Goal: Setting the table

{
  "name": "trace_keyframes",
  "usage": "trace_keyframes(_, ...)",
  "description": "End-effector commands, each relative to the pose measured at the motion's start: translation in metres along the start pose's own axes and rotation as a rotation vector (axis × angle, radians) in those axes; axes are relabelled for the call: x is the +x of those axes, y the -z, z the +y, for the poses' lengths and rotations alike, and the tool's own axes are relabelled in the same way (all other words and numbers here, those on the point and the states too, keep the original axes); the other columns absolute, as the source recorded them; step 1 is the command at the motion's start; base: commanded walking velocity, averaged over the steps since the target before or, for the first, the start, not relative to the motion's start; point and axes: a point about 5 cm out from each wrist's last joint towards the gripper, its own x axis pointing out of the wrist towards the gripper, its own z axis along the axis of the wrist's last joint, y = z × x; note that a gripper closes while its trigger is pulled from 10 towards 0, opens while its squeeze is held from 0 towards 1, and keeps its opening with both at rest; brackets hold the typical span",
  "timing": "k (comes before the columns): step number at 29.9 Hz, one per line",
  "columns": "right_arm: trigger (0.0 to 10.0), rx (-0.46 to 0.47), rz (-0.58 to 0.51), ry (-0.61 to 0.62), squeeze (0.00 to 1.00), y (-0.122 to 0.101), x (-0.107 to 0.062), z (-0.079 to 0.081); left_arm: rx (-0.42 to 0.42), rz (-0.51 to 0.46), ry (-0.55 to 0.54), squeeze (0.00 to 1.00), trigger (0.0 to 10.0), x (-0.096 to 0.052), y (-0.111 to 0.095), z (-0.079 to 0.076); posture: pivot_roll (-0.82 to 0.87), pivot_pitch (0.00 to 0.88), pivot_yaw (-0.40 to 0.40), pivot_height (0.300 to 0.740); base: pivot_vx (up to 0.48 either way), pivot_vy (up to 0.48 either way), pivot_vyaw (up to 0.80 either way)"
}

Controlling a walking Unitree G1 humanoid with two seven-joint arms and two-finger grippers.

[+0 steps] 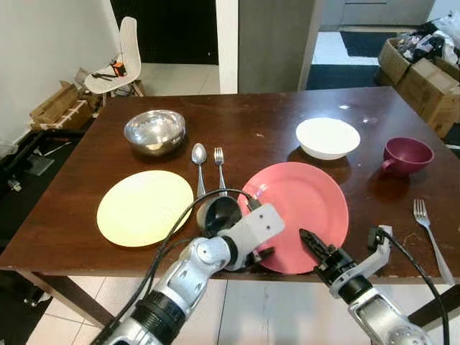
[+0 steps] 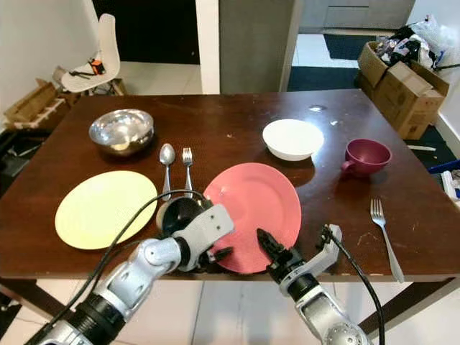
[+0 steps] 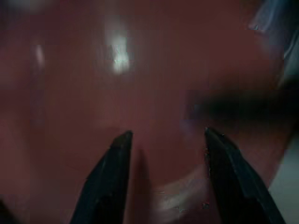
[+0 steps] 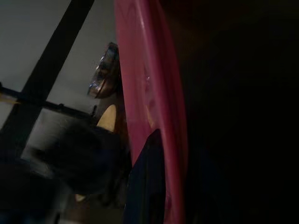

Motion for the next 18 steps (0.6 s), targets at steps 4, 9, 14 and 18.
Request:
trace_keyframes(4,0.0,-0.098,-0.15,-0.034,0.0,-0.029,-0.003,0.015,-0.092,-0.233,-0.078,0.0,10.0,-0.015,-0.06,0.029,-0.07,0.047,0.15,0.74,0.0,0.0,0.0)
trace_keyframes(9,0.0,-0.161,-0.229,-0.109,0.0,-0.048,-0.003,0.038,-0.159,-0.372,-0.184,0.0,10.0,-0.039,-0.096,0.056,-0.07,0.048,0.15,0.74,0.0,0.0,0.0)
trace_keyframes(14,10.0,-0.166,-0.296,-0.234,0.0,-0.069,-0.002,0.07,-0.17,-0.425,-0.372,0.0,10.0,-0.071,-0.107,0.09,-0.07,0.046,0.147,0.74,0.0,0.0,0.0)
trace_keyframes(18,10.0,-0.135,-0.33,-0.273,0.0,-0.074,0.004,0.085,-0.169,-0.409,-0.542,0.0,10.0,-0.095,-0.103,0.109,-0.06,0.04,0.144,0.74,0.0,0.0,0.0)
